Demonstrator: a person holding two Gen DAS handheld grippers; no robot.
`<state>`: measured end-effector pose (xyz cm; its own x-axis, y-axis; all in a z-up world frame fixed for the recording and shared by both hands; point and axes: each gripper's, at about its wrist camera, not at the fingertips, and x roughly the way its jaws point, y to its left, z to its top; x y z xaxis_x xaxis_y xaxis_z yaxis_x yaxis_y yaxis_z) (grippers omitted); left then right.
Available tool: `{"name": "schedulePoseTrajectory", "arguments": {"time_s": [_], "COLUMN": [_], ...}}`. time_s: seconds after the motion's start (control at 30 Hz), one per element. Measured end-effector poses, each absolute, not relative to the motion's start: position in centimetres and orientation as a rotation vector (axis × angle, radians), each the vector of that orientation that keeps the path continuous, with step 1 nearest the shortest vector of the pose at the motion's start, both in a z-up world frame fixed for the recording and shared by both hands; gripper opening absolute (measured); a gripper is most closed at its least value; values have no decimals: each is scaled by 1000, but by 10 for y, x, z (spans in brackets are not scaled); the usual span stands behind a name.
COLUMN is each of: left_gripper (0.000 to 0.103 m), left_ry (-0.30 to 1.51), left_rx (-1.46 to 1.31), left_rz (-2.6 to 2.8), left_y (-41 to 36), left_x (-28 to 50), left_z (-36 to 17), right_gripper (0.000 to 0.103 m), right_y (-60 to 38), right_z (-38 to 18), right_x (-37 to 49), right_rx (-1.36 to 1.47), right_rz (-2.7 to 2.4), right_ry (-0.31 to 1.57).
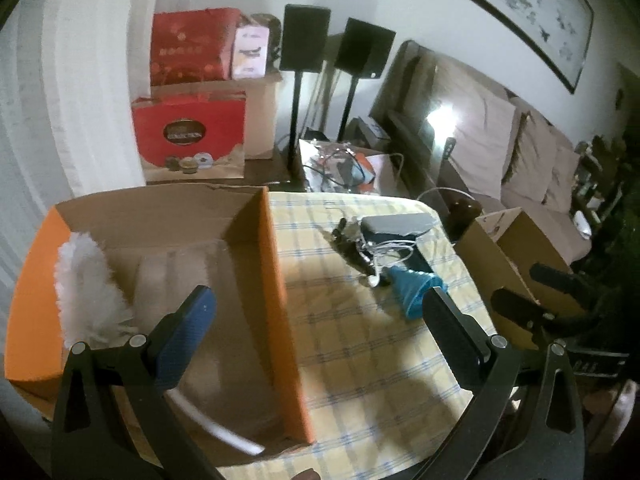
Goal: Organize objects
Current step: 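Move the right gripper down onto the blue funnel and grasp it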
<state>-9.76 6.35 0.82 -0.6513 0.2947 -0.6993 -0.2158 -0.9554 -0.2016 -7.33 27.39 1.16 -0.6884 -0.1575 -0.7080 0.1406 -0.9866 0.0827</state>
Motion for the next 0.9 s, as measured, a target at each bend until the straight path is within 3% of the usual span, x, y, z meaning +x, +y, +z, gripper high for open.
{"name": "schedulePoseTrajectory", "arguments": {"time_s": [0.67, 0.9], "left_gripper": [103, 103], "left_ry": [-105, -66], "left_rx": [-1203, -1236], "left_rz": [2573, 2565], "left_y": [108, 117], "left_x": [-152, -165], "left_z": [0, -6], "right_gripper": [102, 94], "right_y": [283, 273], "right_z": [-46, -72], "right_x": [-110, -129], "right_rx": [1221, 1236], "right_rz": [-2719, -2691], "right_ry": [8, 82]}}
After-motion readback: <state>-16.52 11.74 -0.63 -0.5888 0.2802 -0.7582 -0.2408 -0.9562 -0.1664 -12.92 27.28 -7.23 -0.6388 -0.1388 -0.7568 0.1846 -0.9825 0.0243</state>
